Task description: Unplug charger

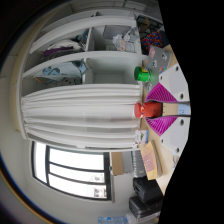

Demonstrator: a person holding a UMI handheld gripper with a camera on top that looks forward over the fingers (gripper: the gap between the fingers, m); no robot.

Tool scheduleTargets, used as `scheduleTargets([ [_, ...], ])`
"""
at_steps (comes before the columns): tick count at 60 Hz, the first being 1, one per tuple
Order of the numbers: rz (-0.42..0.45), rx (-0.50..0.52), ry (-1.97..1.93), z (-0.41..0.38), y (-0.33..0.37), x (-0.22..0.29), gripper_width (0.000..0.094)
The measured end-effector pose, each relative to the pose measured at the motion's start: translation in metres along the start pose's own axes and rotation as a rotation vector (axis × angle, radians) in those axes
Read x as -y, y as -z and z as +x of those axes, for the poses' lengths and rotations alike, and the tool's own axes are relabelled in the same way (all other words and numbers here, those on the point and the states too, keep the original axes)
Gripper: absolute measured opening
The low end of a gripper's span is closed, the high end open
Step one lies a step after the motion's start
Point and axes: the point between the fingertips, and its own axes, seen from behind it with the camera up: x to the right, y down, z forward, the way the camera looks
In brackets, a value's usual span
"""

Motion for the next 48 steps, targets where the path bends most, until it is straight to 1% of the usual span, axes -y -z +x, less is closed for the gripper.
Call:
scheduleTargets([
  [4,-0.015,-0.035,0.011,0.024,0.003,-0.003,0.0138],
  [7,-0.046,-0.06,0.015,0.04,0.003,-0.015,0.0137],
  [17,-0.23,-0.102,-0.051,0.077,-0.004,-0.094,0.0138],
  [19,-0.253,-0.103,-0.059,0.08,-0.008,-0.113,0.0137],
  [23,-0.351,-0.102,-0.061,0.085,-0.011,-0.149,0.0138],
  [27,-0.42,-0.092,-0.063,0.085,-0.013,-0.171,0.0138],
  [29,-0.409,-0.092,-0.065,0.084,-0.014,-0.169,0.0139],
  [34,-0.442,-0.096,-0.061,0.086,-0.015,-0.171,0.0166],
  [42,-0.463,-0.09,-0.061,0.086,-0.019,-0.175,0.0313],
  [43,-0.469,-0.088,-0.062,0.086,-0.019,-0.176,0.0347],
  [45,-0.479,-0.091,-0.071,0.088,-0.016,-0.178,0.0469],
  [48,-0.483,-0.1,-0.084,0.091,-0.012,-0.176,0.0735],
])
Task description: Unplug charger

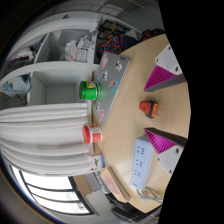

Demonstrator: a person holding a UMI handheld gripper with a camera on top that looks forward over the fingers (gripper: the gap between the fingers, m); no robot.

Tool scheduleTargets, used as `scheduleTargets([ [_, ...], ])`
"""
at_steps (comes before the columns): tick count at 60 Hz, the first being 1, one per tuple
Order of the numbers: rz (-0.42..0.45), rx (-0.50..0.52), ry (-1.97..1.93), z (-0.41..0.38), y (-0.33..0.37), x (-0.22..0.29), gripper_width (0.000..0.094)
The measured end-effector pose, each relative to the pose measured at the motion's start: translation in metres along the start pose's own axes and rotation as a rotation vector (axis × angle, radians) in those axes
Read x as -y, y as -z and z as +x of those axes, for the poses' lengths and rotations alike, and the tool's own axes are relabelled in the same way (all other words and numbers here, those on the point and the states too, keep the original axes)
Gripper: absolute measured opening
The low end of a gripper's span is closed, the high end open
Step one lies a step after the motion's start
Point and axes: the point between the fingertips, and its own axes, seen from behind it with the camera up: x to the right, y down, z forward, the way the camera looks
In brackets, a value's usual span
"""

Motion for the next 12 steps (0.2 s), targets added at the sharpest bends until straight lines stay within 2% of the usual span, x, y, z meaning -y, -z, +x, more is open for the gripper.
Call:
scheduleTargets([
  [2,0.018,-0.002,-0.004,0.003,0.004,0.004,0.0846],
  [12,0.08,-0.02,-0.022,0.029,0.038,0.013,0.0842],
])
